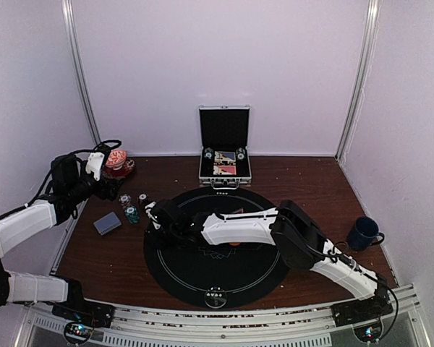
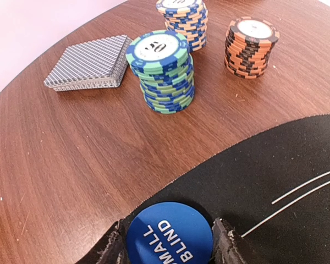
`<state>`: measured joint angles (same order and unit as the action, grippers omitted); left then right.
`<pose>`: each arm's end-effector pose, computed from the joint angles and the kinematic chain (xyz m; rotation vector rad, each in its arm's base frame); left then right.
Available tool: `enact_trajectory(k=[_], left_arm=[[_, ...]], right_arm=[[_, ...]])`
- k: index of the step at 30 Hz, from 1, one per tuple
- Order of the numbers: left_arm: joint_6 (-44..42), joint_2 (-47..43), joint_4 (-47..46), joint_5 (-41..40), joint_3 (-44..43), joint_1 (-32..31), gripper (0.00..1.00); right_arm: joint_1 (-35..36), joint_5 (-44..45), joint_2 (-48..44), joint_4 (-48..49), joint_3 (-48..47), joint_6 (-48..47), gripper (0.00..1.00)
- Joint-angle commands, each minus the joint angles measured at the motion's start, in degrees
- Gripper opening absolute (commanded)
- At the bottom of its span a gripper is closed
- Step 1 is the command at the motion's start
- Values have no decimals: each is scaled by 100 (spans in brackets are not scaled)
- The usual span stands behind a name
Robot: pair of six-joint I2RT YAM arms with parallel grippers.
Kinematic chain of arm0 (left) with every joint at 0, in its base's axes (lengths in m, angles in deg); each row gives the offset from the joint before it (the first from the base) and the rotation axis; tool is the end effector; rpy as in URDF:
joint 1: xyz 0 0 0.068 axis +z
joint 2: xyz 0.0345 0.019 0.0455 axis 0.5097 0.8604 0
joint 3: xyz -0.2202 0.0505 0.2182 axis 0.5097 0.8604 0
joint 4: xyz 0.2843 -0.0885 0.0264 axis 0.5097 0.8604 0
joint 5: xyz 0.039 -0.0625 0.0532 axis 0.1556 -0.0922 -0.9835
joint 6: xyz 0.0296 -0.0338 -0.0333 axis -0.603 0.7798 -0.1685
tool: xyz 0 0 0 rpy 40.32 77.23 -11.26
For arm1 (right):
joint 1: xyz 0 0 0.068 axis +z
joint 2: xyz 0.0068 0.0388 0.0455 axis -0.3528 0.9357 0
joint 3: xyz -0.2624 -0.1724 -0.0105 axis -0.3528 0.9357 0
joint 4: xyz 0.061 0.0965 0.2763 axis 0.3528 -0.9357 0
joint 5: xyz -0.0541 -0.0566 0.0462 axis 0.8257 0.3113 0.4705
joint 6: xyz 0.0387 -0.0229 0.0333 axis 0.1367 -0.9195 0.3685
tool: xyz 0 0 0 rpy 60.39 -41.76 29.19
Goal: Distribute texas hold em gaming equipment
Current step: Place the small blind button in the small blind area.
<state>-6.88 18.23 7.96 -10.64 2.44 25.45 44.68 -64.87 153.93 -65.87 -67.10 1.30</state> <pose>0.2688 -0.0316 0.2756 0.3971 1.8418 -0.1019 0.2773 0.6035 0.1179 -0.9399 2.0890 0.7816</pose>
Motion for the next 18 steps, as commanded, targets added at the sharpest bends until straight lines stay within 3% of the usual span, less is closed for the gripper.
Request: enact_trajectory(k=[1, 11, 18], left_arm=[[59, -70, -307, 25, 41, 31, 98], [65, -60, -303, 46, 32, 34, 98], [53, -61, -272, 74, 24, 28, 98]], right_arm=[[18, 153, 182, 93, -151, -43, 53], [23, 201, -93, -119, -120, -242, 74], [14, 123, -1182, -392, 315, -389, 92]])
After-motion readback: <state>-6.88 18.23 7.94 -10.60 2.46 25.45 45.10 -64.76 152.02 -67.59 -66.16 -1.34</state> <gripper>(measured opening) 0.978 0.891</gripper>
